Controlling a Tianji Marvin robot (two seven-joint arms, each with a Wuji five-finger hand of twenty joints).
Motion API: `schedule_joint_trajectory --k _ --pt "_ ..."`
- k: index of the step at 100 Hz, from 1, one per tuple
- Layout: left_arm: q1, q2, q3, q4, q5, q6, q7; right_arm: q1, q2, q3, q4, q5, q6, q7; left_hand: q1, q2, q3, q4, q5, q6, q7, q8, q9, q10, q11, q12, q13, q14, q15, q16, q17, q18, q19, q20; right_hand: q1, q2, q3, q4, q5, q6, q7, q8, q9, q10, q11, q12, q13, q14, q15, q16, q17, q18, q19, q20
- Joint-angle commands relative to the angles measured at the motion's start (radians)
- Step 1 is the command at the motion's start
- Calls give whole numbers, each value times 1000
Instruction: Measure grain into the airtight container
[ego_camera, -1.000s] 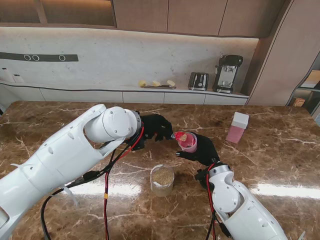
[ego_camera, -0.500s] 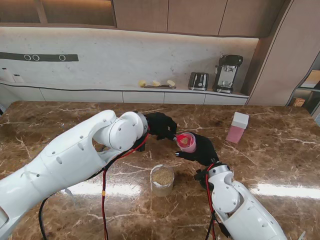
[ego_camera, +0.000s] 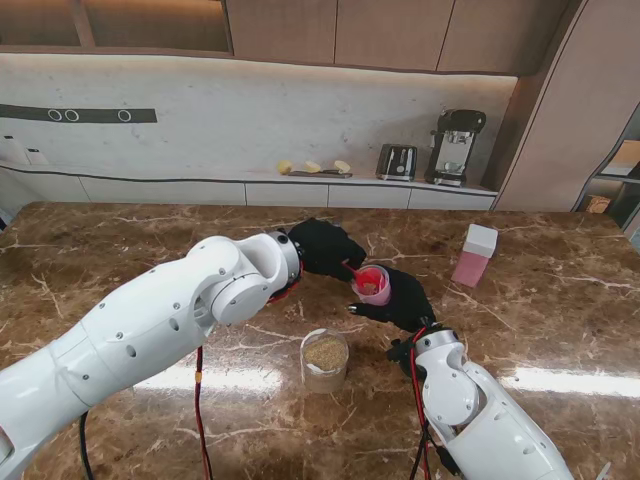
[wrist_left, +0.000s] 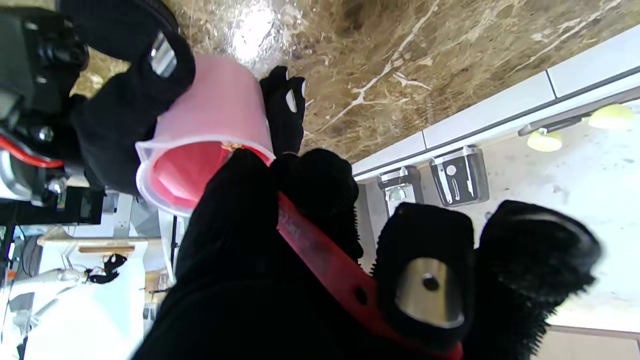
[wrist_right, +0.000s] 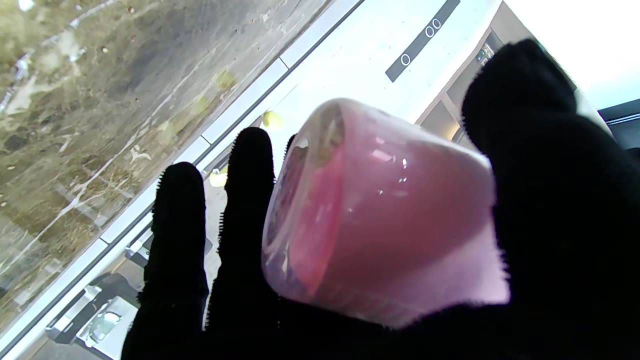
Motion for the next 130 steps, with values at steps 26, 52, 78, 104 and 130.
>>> schedule_joint_trajectory --k 26,52,78,104,130 --pt "33 5 -40 -9 84 -19 52 -10 -3 3 -3 6 4 12 42 34 20 30 10 -97 45 5 78 -62 26 7 53 -31 119 -6 41 11 86 -15 3 178 154 -9 60 -88 63 13 9 -7 -1 8 12 -2 13 3 -3 -1 -4 -10" --pt "38 3 -42 -4 79 -32 66 -10 -3 4 -5 8 3 14 40 35 20 29 10 -103 45 3 78 -62 25 8 53 -32 121 -8 44 8 88 -17 2 193 161 -7 62 -88 63 13 10 -7 -1 7 12 -2 14 3 -4 0 -6 -9" --pt "7 3 -6 16 70 -43 48 -7 -4 0 -1 19 -14 20 37 36 19 29 9 -108 42 1 78 -66 25 10 52 -32 121 -9 44 7 89 -19 -10 203 194 -21 50 -91 54 3 15 -11 -3 5 13 -2 13 3 -3 -2 -5 -7" --pt "-33 -5 39 44 57 -37 40 -10 -1 -2 -13 26 -30 35 39 37 20 29 8 -105 43 2 77 -66 24 11 52 -32 121 -10 43 7 89 -21 6 223 205 -21 60 -90 62 7 18 -12 0 6 15 -1 13 3 -2 -3 -7 -7" --pt "-31 -7 35 43 63 -40 55 -17 0 3 -27 27 -24 39 38 39 19 28 4 -107 43 1 76 -68 25 13 52 -32 122 -11 38 4 88 -21 9 216 208 -22 67 -92 69 11 18 -10 0 6 17 -3 13 2 -2 0 -8 -7"
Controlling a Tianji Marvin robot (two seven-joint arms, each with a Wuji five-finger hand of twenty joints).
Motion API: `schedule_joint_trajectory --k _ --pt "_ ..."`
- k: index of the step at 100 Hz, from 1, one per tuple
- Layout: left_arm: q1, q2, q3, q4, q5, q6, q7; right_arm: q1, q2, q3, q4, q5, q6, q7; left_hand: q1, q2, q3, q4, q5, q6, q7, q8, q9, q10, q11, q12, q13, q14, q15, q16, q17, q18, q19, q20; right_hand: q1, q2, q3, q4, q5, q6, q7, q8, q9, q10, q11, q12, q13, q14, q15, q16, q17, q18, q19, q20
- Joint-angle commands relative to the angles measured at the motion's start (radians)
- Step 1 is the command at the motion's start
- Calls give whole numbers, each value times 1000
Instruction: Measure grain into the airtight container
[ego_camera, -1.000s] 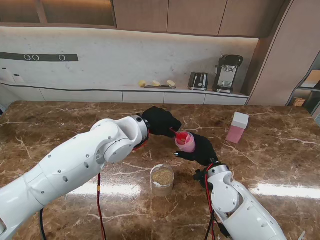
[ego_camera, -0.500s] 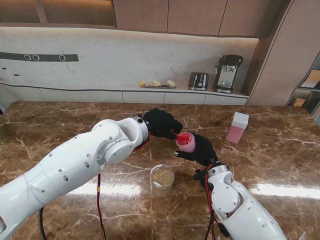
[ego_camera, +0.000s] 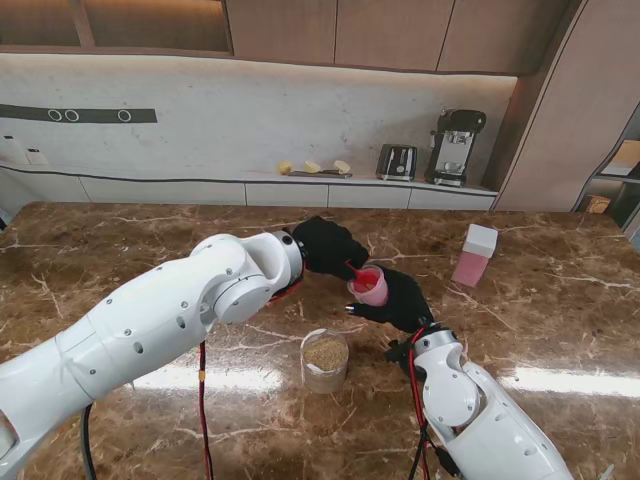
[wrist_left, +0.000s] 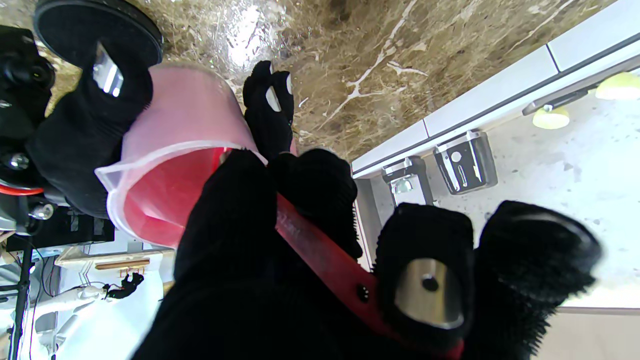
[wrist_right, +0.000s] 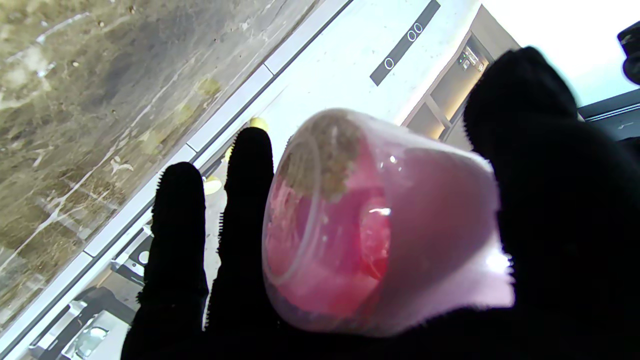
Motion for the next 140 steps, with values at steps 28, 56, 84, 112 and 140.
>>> schedule_joint_trajectory --k 28,56,84,112,140 --pt "29 11 -44 -31 67 -28 21 -16 -1 4 -22 7 13 16 39 38 30 28 5 -89 42 -1 75 -65 25 15 52 -36 120 -9 38 0 83 -10 40 201 179 -23 71 -128 62 18 19 -11 2 7 18 -4 12 3 0 -1 -8 -6" --pt "44 18 -68 -48 85 -58 19 -20 0 7 -28 8 17 17 35 34 30 30 9 -99 29 -19 79 -67 25 15 52 -35 121 -10 40 1 83 -10 38 201 179 -24 75 -128 63 22 20 -12 2 7 18 -5 12 3 0 -2 -8 -6" --pt "34 20 -59 -43 88 -78 13 -23 0 6 -35 19 15 25 30 18 38 40 28 -91 3 -91 82 -65 24 17 52 -31 123 -10 40 7 81 -9 47 213 179 -25 80 -126 64 23 22 -11 2 7 19 -4 13 3 0 -2 -8 -5" --pt "38 18 -66 -42 104 -83 40 -22 0 8 -32 24 23 28 25 14 42 41 28 -92 10 -110 86 -67 23 19 52 -30 125 -10 44 5 81 -9 57 217 178 -24 88 -128 67 23 24 -11 3 7 19 -3 13 3 0 -1 -8 -5" --pt "48 25 -84 -62 124 -95 25 -25 0 9 -36 31 30 34 22 13 44 42 25 -98 16 -117 86 -69 21 20 52 -31 125 -11 44 5 82 -10 77 246 174 -28 101 -134 71 22 31 -14 5 7 19 -1 13 2 -3 1 -9 -5"
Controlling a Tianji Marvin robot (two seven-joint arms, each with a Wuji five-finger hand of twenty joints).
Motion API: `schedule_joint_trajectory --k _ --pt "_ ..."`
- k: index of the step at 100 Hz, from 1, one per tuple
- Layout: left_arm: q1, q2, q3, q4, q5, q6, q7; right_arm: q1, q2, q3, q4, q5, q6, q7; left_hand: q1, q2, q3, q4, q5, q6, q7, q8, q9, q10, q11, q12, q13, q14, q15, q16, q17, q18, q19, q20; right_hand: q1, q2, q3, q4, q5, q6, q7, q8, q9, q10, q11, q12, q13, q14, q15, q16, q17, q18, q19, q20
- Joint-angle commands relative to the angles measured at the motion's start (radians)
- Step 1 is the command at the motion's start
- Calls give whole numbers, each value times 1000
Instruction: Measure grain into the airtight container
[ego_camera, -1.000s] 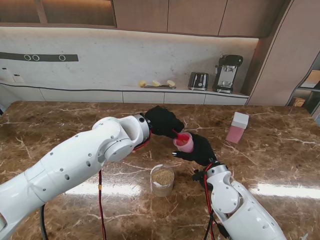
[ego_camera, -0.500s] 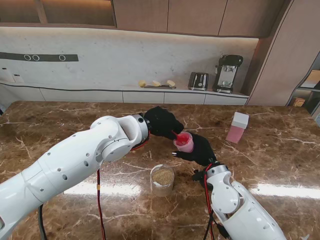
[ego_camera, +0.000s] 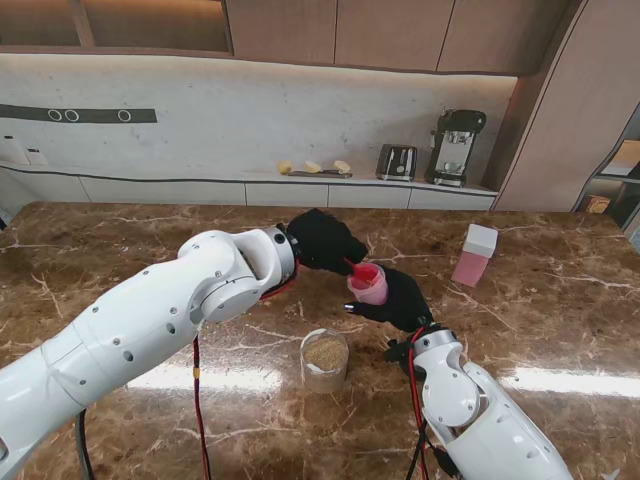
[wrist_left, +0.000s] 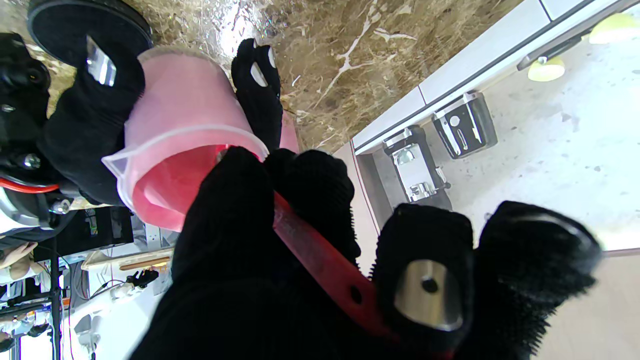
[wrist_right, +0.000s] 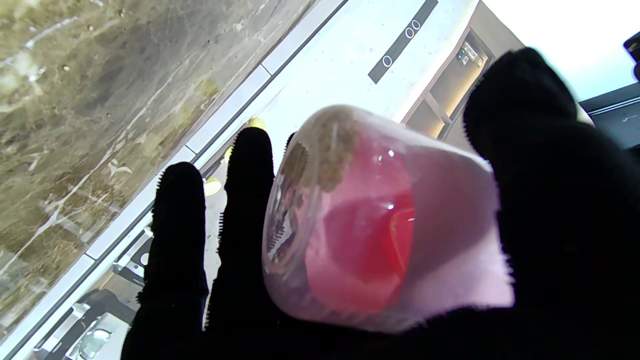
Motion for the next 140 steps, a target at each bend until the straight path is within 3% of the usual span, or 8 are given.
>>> schedule_joint_trajectory --k 1,24,140 --pt "-4 5 -1 -4 7 -11 -7 -10 -1 2 -3 11 7 18 31 13 53 42 22 -73 18 -9 74 -51 21 14 52 -31 116 -5 42 7 81 -10 79 243 173 -28 101 -134 68 9 16 -14 5 7 19 -1 13 2 -4 0 -9 -5" --pt "-26 11 18 2 39 -47 -19 -14 2 2 -14 5 2 25 25 8 55 45 26 -96 14 -11 75 -57 19 15 52 -34 116 -5 41 6 80 -10 84 246 162 -28 101 -139 66 7 16 -14 3 6 20 -2 13 2 -2 0 -8 -5" --pt "59 23 -99 -70 82 -48 -19 -3 -1 -3 6 18 16 29 17 6 71 43 18 -91 8 -23 73 -59 13 21 52 -39 116 -7 41 1 80 -11 93 244 162 -24 107 -144 69 9 14 -13 2 6 20 -2 12 2 -3 0 -10 -4"
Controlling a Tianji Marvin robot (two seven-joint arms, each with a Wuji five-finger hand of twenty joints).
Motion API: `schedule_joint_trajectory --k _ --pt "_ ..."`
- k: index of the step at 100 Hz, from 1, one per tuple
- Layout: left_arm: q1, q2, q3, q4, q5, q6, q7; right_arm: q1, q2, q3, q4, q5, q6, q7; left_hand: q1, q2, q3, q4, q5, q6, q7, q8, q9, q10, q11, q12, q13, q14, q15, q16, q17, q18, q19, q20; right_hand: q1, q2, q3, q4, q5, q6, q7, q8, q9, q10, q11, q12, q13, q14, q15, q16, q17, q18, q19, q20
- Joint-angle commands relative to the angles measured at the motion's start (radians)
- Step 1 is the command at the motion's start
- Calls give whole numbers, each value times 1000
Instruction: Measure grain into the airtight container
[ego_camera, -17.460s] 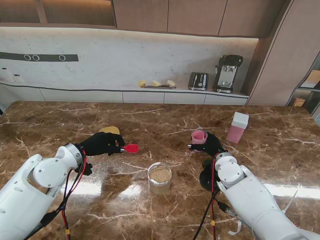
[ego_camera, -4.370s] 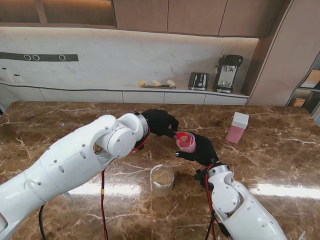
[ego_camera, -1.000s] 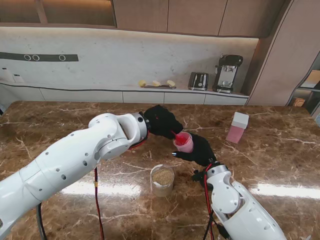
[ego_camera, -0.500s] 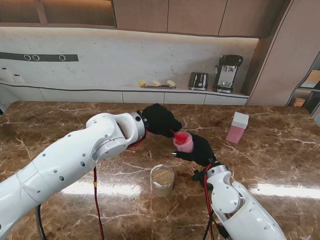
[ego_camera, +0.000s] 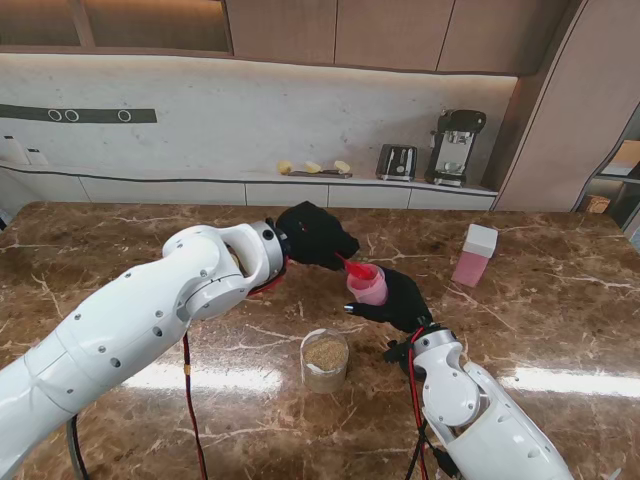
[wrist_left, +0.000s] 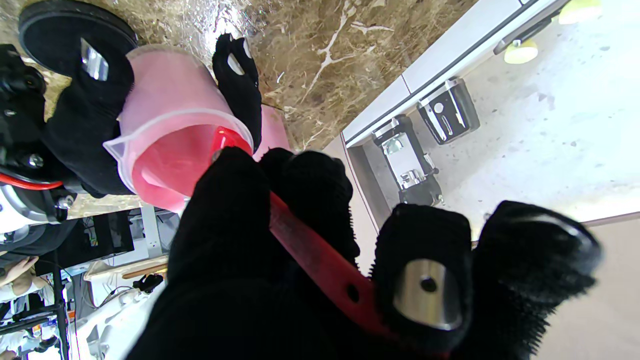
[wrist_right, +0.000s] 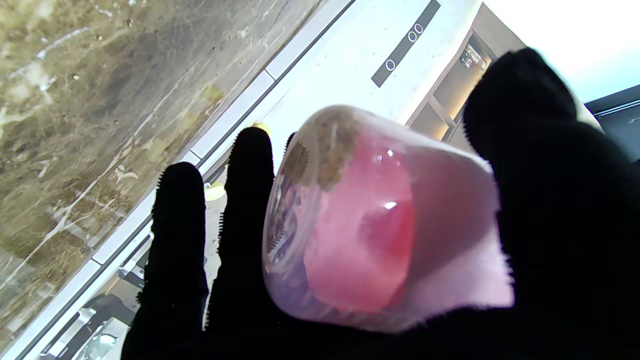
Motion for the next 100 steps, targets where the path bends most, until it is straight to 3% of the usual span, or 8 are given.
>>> schedule_joint_trajectory --k 1,31,56,100 --pt "7 2 -8 -8 1 7 2 -4 -3 -1 6 7 6 13 37 7 70 43 18 -59 9 -8 59 -49 13 17 52 -30 116 -3 35 9 80 -11 92 243 162 -25 107 -144 69 9 14 -11 2 6 19 -1 12 2 -3 1 -10 -4" --pt "49 7 -59 -42 8 18 -9 -3 -4 -1 12 6 3 9 35 9 71 41 14 -65 14 -4 58 -51 13 19 52 -30 116 -3 33 7 80 -11 92 240 163 -25 105 -145 68 9 14 -13 2 7 19 -3 12 2 -2 0 -10 -4" --pt "115 10 -134 -91 -34 43 -43 -6 -5 9 14 5 -4 -1 36 9 73 40 12 -65 23 10 57 -49 13 20 52 -30 117 -3 33 6 80 -11 92 239 165 -25 105 -147 67 9 14 -12 3 7 19 -2 12 2 -2 0 -10 -3" --pt "251 32 -247 -181 -135 90 -195 -4 -14 32 38 14 -62 -31 39 10 76 40 12 -54 20 25 55 -43 12 21 52 -22 115 -3 26 13 81 -8 74 198 180 -24 89 -148 58 5 13 -19 5 9 20 -10 12 2 -1 -2 -11 -4"
